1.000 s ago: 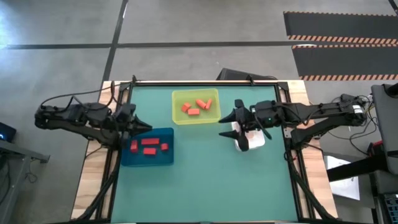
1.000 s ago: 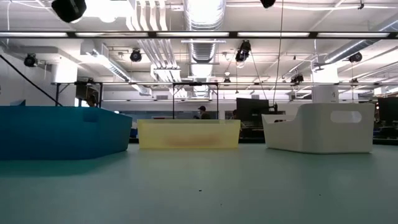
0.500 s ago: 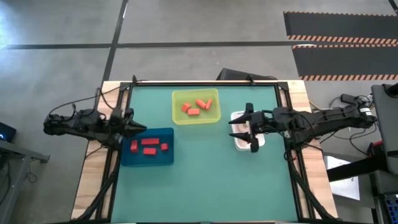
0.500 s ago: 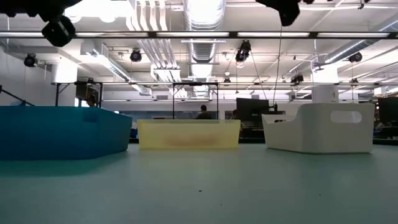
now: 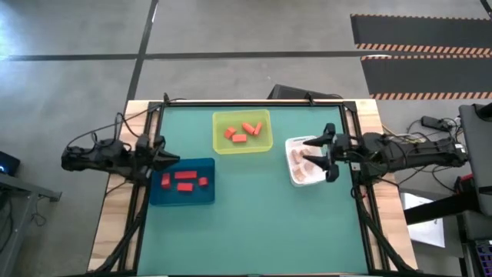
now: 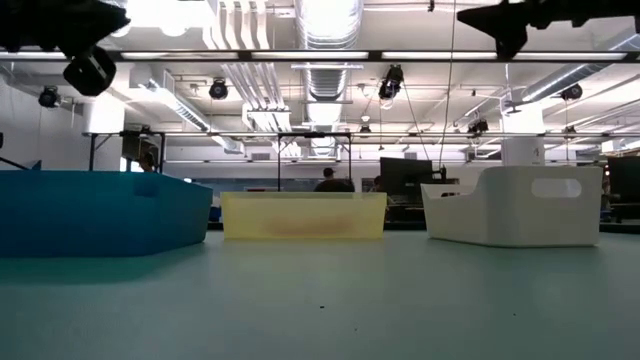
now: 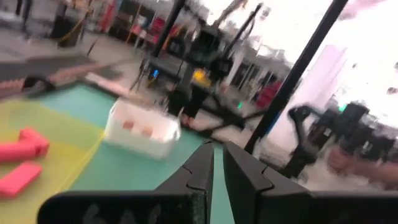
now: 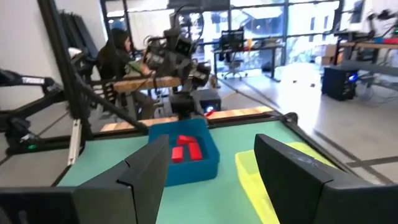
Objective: Sort & place blocks by color
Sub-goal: Return to Home Position
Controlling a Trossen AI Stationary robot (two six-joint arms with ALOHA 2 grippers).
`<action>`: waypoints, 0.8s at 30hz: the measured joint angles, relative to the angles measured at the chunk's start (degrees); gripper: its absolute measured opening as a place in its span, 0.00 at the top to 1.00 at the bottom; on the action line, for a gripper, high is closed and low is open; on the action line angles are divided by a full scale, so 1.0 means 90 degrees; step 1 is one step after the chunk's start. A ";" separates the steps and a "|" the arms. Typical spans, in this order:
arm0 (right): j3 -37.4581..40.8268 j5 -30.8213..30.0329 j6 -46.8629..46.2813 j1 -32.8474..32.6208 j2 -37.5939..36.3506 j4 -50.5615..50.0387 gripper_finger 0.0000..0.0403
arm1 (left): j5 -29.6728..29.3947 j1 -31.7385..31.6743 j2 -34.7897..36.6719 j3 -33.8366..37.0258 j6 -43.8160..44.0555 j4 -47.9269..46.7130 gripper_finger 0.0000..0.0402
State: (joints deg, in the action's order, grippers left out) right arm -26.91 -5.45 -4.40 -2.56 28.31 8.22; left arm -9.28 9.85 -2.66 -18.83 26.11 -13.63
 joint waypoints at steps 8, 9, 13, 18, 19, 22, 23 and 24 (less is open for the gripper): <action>0.0386 -0.0096 0.0245 0.0123 -0.1240 -0.0487 0.44 | -0.0216 0.0000 0.0146 0.0088 -0.0331 -0.0065 0.95; 0.0400 -0.0139 0.0271 0.0123 -0.1386 -0.0616 0.44 | -0.0308 0.0000 0.0146 0.0115 -0.0337 -0.0059 0.95; 0.0412 -0.0365 0.0346 0.0123 -0.1957 -0.1108 0.44 | -0.0536 -0.0002 0.0170 0.0344 -0.0451 0.0097 0.95; 0.0430 -0.0420 0.0641 0.0123 -0.2731 -0.1443 0.44 | -0.0744 -0.0002 0.0182 0.0954 -0.0498 0.0923 0.95; 0.0452 -0.0426 0.0714 0.0123 -0.2902 -0.1557 0.44 | -0.0798 -0.0002 0.0173 0.1091 -0.0498 0.1108 0.95; 0.0453 -0.0465 0.0902 0.0123 -0.3138 -0.1533 0.44 | -0.0892 -0.0002 0.0175 0.1600 -0.0491 0.1719 0.95; 0.0456 -0.0543 0.0968 0.0122 -0.3139 -0.1656 0.44 | -0.0900 -0.0002 0.0179 0.1773 -0.0487 0.1963 0.95; 0.0454 -0.0571 0.1035 0.0123 -0.3120 -0.1626 0.44 | -0.0916 -0.0004 0.0182 0.1944 -0.0468 0.2231 0.95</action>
State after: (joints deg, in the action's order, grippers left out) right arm -22.83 -10.59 4.92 -1.45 0.23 -6.41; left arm -17.52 9.81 -1.02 -1.33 21.90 6.45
